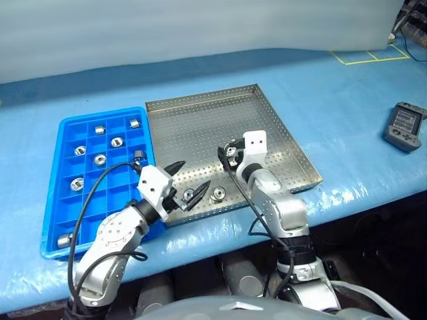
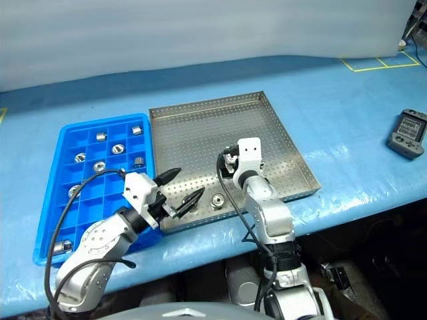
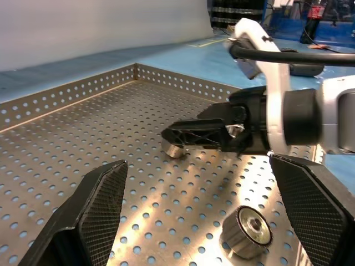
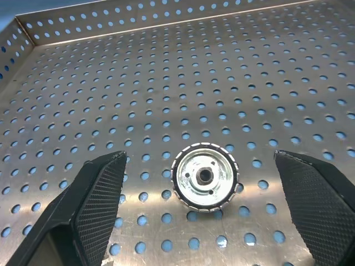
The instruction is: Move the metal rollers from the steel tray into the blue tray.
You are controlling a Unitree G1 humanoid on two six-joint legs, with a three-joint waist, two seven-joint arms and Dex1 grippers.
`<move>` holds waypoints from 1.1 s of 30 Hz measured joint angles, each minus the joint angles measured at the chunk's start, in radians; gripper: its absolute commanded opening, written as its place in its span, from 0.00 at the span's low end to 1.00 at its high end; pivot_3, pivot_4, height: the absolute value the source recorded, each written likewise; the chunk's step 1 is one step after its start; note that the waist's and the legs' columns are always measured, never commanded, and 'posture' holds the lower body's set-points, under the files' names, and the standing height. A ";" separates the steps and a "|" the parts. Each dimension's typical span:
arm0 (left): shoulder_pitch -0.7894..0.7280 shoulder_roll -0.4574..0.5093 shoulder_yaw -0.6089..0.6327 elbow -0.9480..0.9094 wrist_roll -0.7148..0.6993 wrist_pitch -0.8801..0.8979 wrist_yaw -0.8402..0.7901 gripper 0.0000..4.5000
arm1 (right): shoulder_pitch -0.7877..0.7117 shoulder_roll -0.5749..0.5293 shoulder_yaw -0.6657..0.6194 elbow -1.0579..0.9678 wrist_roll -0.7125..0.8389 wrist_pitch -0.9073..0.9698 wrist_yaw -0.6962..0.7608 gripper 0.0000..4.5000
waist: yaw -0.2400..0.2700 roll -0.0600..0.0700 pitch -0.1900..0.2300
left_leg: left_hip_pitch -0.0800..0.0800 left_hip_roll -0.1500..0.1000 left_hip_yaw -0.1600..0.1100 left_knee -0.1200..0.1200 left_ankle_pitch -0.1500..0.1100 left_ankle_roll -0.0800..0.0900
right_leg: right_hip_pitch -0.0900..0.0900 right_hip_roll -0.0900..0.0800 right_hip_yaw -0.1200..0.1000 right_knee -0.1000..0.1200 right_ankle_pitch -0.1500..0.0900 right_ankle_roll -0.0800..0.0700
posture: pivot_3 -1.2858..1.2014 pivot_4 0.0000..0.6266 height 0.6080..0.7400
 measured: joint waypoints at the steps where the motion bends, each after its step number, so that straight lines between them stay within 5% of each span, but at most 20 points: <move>1: 0.001 0.000 -0.006 -0.005 0.000 0.000 0.000 0.99 | -0.015 0.004 -0.004 0.027 -0.002 -0.012 -0.002 1.00 | 0.002 0.000 0.000 | 0.000 0.000 0.000 0.000 0.000 0.000 | 0.000 0.000 0.000 0.000 0.000 0.000 | 0.46 0.24 1.00; 9: 0.016 -0.010 -0.024 -0.033 0.004 -0.001 0.025 0.99 | -0.069 0.036 -0.033 0.162 -0.024 -0.061 -0.050 1.00 | 0.016 0.000 0.000 | 0.000 0.000 -0.001 -0.001 0.000 0.000 | 0.000 0.000 0.000 0.000 0.002 0.004 | 0.48 0.24 1.00; 19: 0.030 -0.024 -0.028 -0.060 0.009 0.004 0.071 1.00 | -0.066 0.044 -0.042 0.185 -0.047 -0.061 -0.072 0.38 | 0.035 0.001 0.000 | 0.000 0.000 -0.001 -0.001 0.000 0.000 | 0.000 0.000 0.000 0.000 0.002 0.004 | 0.48 0.24 1.00; 27: 0.036 -0.034 -0.017 -0.068 0.019 0.025 0.139 1.00 | -0.060 0.056 -0.013 0.124 -0.046 -0.021 -0.043 0.38 | 0.059 0.002 0.001 | 0.000 0.000 -0.001 -0.001 0.000 0.000 | 0.000 0.000 -0.001 0.000 0.002 0.004 | 0.51 0.24 1.00; 33: 0.051 -0.123 0.069 -0.070 0.077 -0.009 0.280 1.00 | -0.194 0.071 0.045 0.056 -0.036 0.011 0.041 0.38 | 0.091 0.002 0.001 | 0.000 0.000 -0.002 -0.001 0.000 0.000 | 0.000 0.001 -0.001 0.001 0.002 0.004 | 0.56 0.24 1.00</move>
